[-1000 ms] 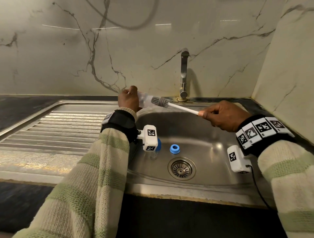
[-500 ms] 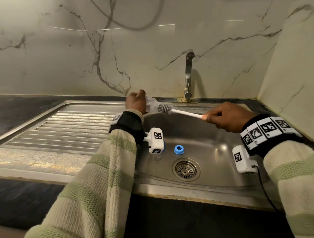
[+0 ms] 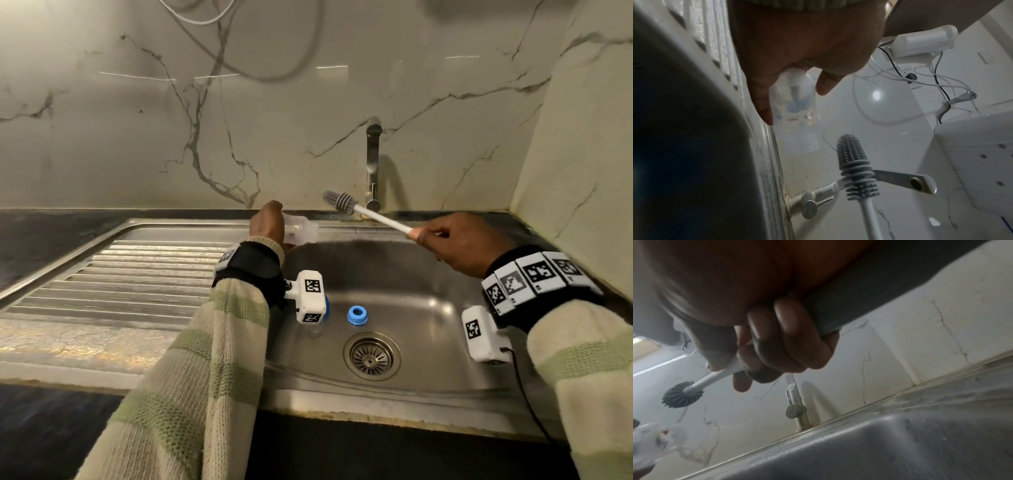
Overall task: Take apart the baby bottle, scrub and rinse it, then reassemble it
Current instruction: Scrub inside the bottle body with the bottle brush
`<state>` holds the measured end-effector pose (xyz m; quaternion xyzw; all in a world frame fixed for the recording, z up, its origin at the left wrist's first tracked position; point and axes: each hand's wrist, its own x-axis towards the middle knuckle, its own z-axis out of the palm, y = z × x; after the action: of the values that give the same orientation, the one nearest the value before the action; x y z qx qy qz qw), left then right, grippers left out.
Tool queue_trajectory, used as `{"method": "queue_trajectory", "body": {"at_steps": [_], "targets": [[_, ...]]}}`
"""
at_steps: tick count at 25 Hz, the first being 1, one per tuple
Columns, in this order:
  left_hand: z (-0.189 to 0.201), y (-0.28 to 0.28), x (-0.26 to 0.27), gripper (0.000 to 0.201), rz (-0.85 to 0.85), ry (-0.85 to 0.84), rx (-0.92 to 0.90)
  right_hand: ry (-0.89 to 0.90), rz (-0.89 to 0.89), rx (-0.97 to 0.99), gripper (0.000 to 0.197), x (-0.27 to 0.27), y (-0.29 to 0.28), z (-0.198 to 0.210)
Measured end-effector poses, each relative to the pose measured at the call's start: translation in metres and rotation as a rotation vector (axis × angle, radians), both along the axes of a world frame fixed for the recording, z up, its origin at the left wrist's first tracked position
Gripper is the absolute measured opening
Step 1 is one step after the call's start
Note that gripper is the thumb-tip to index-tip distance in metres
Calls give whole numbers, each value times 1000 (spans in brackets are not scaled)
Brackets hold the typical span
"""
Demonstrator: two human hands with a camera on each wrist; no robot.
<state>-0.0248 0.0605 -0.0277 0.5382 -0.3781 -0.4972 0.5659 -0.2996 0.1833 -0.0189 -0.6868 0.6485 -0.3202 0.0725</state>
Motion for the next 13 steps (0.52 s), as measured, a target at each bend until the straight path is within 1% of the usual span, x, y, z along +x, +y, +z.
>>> {"method": "queue_trajectory", "body": {"at_steps": [2, 3, 5, 6, 9, 11, 13], "targets": [[1, -2, 1, 49, -49, 111, 50, 21, 58, 41, 18, 6, 0, -4], [1, -2, 2, 46, -48, 149, 36, 30, 65, 54, 17, 6, 0, -5], [0, -2, -3, 32, -57, 201, -11, 4, 41, 45, 19, 4, -4, -9], [-1, -1, -6, 31, -91, 202, -18, -20, 26, 27, 21, 2, -5, -11], [-1, 3, -11, 35, -178, 129, -18, -51, 25, -34, 26, 10, -7, -13], [0, 5, -11, 34, -217, 125, 3, -84, 75, -10, 24, 19, -7, -13], [1, 5, -11, 34, -228, 117, 15, -63, 97, 1, 24, 26, -7, -13]]}}
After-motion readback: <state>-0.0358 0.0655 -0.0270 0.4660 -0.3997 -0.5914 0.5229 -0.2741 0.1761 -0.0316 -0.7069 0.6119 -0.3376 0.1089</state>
